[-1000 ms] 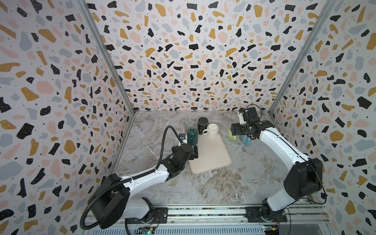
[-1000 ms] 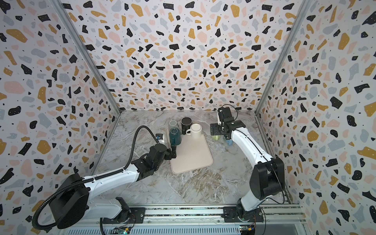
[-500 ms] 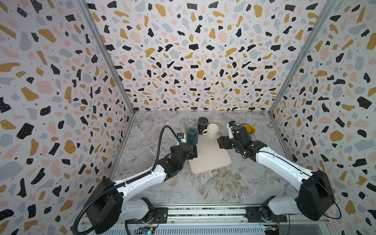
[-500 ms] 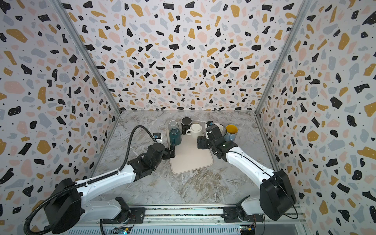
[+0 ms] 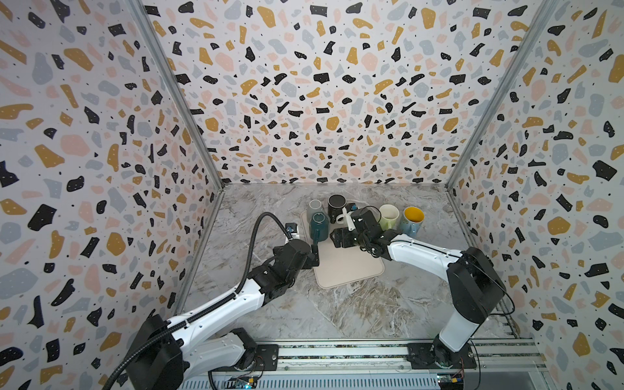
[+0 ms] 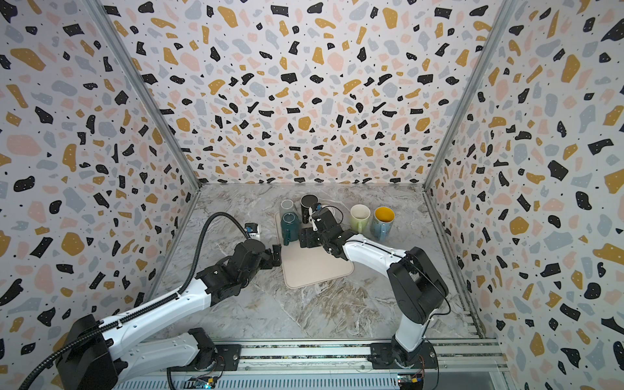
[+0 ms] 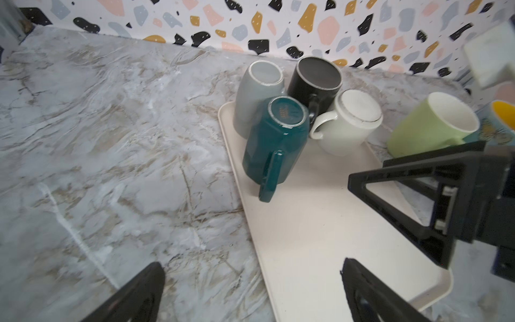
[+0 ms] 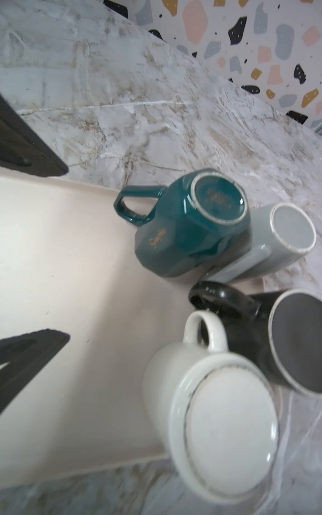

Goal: Turn the mug right side up
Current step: Move the mug to the tray.

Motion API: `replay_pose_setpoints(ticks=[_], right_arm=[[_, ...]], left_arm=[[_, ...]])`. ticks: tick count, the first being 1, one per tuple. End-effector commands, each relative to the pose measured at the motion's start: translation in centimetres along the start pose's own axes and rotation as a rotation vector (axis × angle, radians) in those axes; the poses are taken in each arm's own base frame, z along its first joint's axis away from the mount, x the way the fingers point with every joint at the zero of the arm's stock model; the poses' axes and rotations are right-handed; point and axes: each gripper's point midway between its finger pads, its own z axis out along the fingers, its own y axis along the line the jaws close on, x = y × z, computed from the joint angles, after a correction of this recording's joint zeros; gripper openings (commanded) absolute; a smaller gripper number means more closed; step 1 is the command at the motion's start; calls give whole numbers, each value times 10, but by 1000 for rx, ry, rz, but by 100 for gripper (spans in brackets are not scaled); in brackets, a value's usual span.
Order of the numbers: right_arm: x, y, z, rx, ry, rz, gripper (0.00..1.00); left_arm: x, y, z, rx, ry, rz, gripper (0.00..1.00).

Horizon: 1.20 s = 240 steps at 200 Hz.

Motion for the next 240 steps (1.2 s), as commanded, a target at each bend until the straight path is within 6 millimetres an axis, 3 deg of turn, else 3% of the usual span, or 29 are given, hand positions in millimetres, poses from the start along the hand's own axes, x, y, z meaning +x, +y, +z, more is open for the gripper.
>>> replay_pose_setpoints(ticks=[1, 41, 115, 133, 157, 206, 240], right_arm=[[-19, 23, 4, -74, -40, -27, 84], [-17, 33, 36, -53, 8, -63, 74], [-4, 44, 75, -11, 90, -139, 72], [-2, 36, 78, 46, 103, -146, 70], [1, 26, 75, 97, 116, -163, 59], [6, 12, 68, 161, 151, -176, 53], [9, 7, 61, 160, 185, -184, 41]], left_arm=[[-4, 11, -8, -32, -7, -21, 100], [-6, 32, -20, -91, -52, -32, 100], [1, 52, -31, -139, -74, -39, 100], [2, 54, -31, -142, -75, -39, 100], [2, 52, -30, -133, -71, -40, 100], [4, 49, -27, -116, -72, -45, 100], [4, 46, -25, -104, -75, -49, 100]])
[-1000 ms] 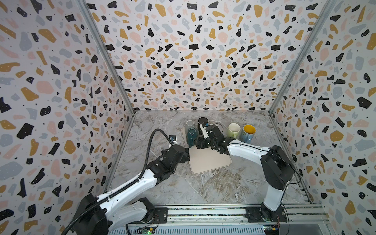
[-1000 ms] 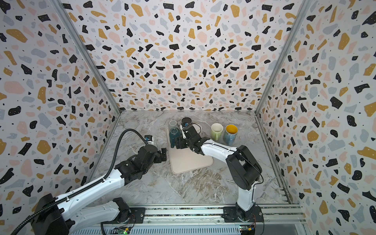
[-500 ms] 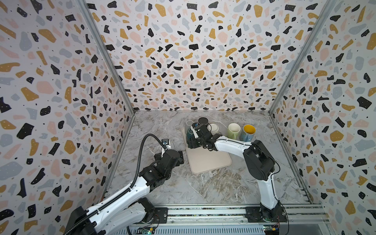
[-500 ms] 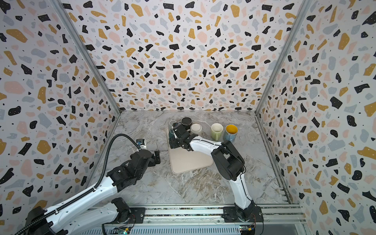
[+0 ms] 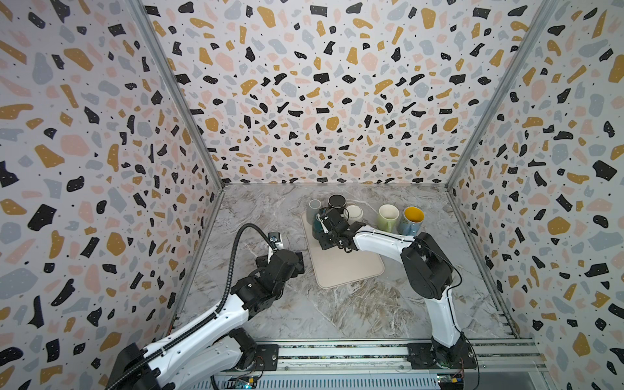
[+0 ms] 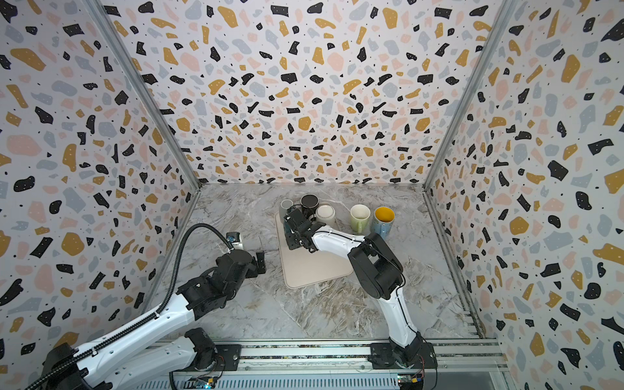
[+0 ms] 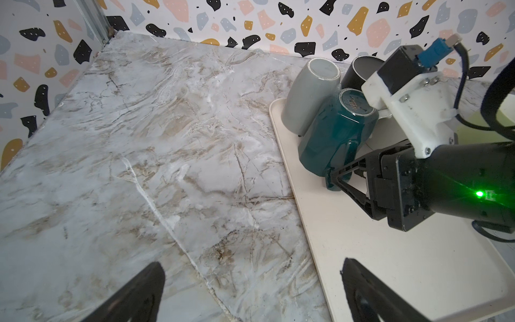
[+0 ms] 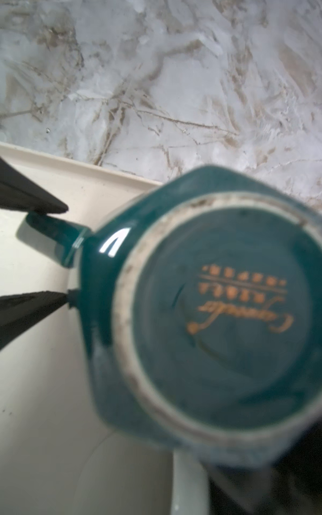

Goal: Turn the mug right side up
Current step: Move the mug to the tray.

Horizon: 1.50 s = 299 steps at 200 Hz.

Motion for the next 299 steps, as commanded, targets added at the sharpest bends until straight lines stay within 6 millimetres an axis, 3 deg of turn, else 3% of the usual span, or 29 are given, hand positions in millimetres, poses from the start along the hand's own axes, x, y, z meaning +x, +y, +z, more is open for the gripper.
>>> replay_pose_setpoints(ticks=[1, 88, 127, 157, 201, 299], right_arm=[[-13, -8, -23, 18, -6, -13, 41], [-21, -22, -21, -3, 10, 9, 35], [-20, -28, -23, 11, 11, 7, 18], [-18, -30, -26, 19, 8, 5, 13], [-5, -38, -28, 43, 28, 7, 9], [35, -48, -60, 56, 45, 52, 9]], left_arm=[[-5, -3, 2, 13, -30, -26, 100], [-1, -9, 9, 38, -26, -35, 100], [-2, -11, 10, 48, -38, -43, 100], [-5, -14, 11, 47, -35, -24, 100], [-6, -19, 14, 53, -20, 0, 100], [-12, -17, 20, 36, -56, -12, 100]])
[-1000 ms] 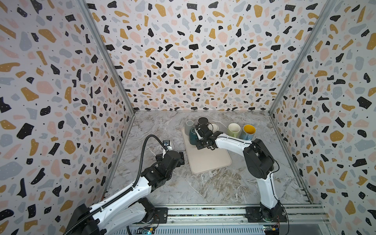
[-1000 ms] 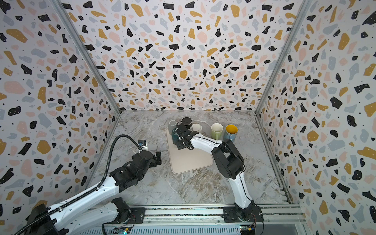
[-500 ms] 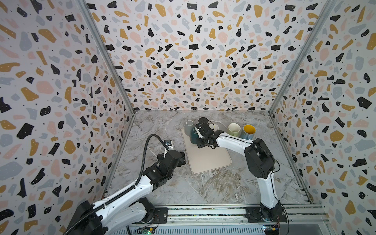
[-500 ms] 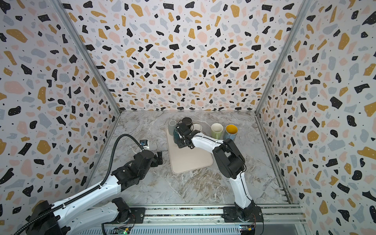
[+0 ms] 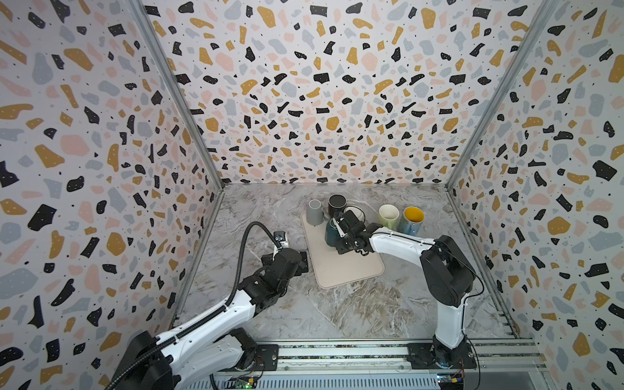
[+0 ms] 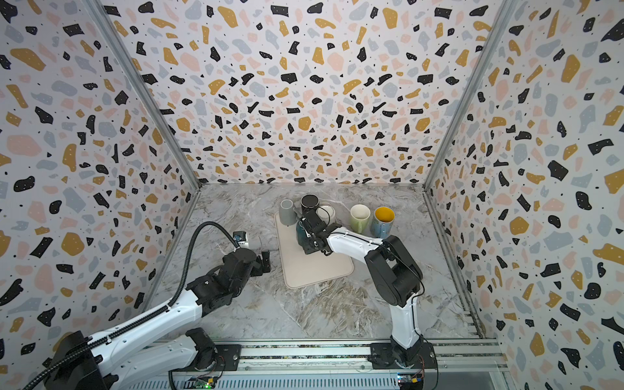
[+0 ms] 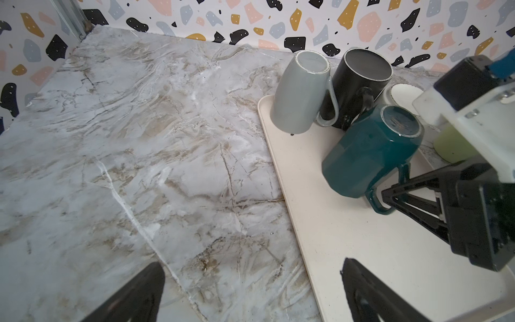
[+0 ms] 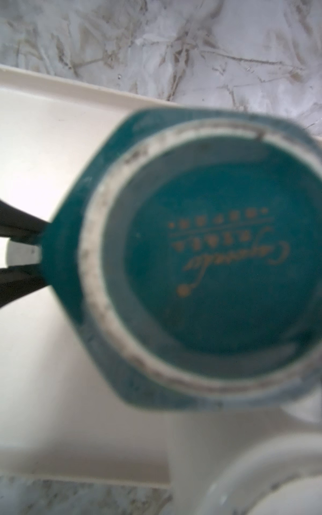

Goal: Turn the mug right side up
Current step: Move the mug to the tray.

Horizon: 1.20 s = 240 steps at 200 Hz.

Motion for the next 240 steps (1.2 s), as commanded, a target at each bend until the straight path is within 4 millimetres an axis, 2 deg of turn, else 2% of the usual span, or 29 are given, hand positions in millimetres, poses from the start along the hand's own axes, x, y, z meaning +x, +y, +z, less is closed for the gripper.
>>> replay_pose_setpoints(ticks=[1, 68, 120, 157, 240], right_arm=[[-4, -5, -22, 10, -36, 41, 9], [29, -18, -46, 33, -25, 96, 9], [48, -17, -56, 31, -16, 131, 9], [50, -13, -63, 21, -14, 127, 21], [41, -8, -58, 33, 36, 86, 26]], left_arm=[[-18, -3, 2, 2, -55, -21, 100], [-25, -17, 9, 45, -62, -35, 100], [-22, -19, 12, 59, -51, -36, 100], [-21, -21, 15, 68, -52, -43, 100], [-14, -27, 20, 98, -36, -39, 100]])
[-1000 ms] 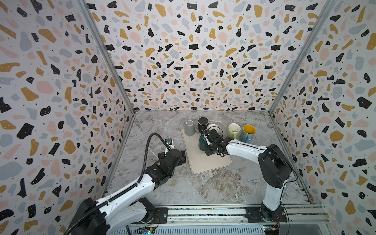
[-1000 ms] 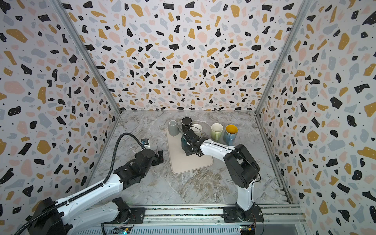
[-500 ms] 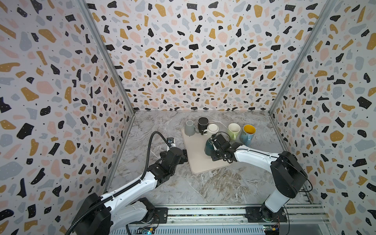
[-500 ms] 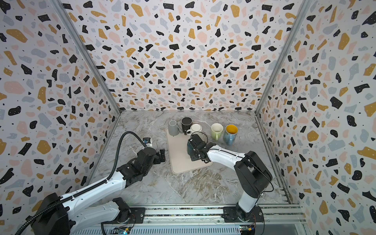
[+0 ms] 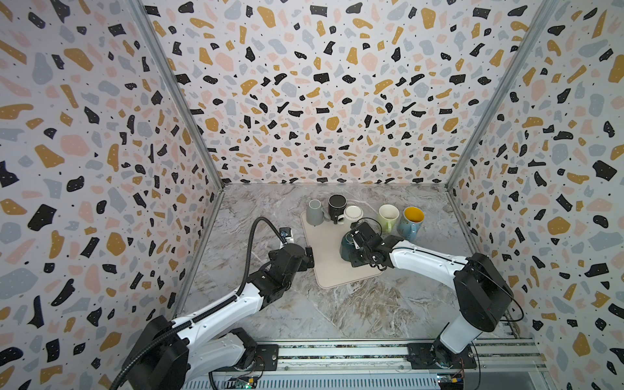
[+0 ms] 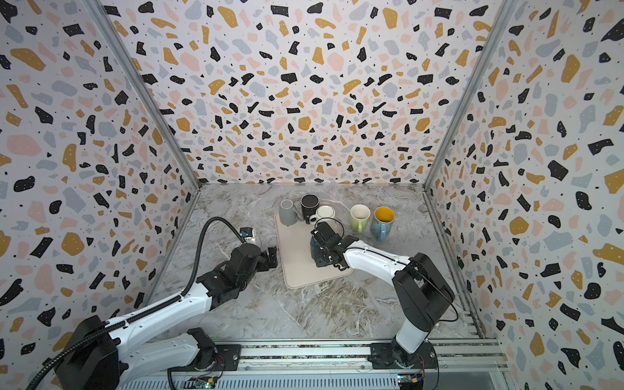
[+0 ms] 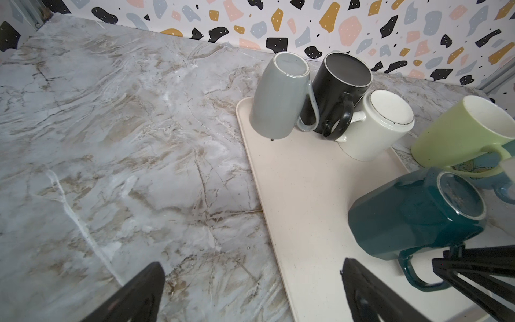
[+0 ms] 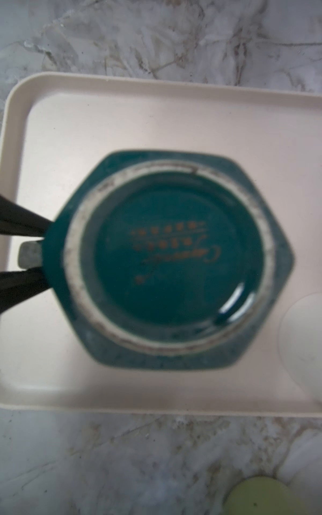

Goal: Turn the mug right side up
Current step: Move the mug to the tray, then pick up the mug from the tray.

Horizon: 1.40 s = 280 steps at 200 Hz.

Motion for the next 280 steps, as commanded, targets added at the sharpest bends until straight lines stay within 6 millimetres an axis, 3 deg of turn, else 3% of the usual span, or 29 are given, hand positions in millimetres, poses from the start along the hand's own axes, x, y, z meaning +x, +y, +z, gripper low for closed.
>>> replay_pose_setpoints(ticks=[1, 191, 280], right_arm=[[-8, 4, -4, 7, 8, -17, 26], [-25, -10, 19, 145, 86, -87, 26], [-35, -17, 18, 191, 85, -98, 26]], left_arm=[[-11, -6, -1, 29, -37, -10, 100], [1, -3, 0, 46, -29, -17, 100], [1, -3, 0, 48, -30, -23, 100]])
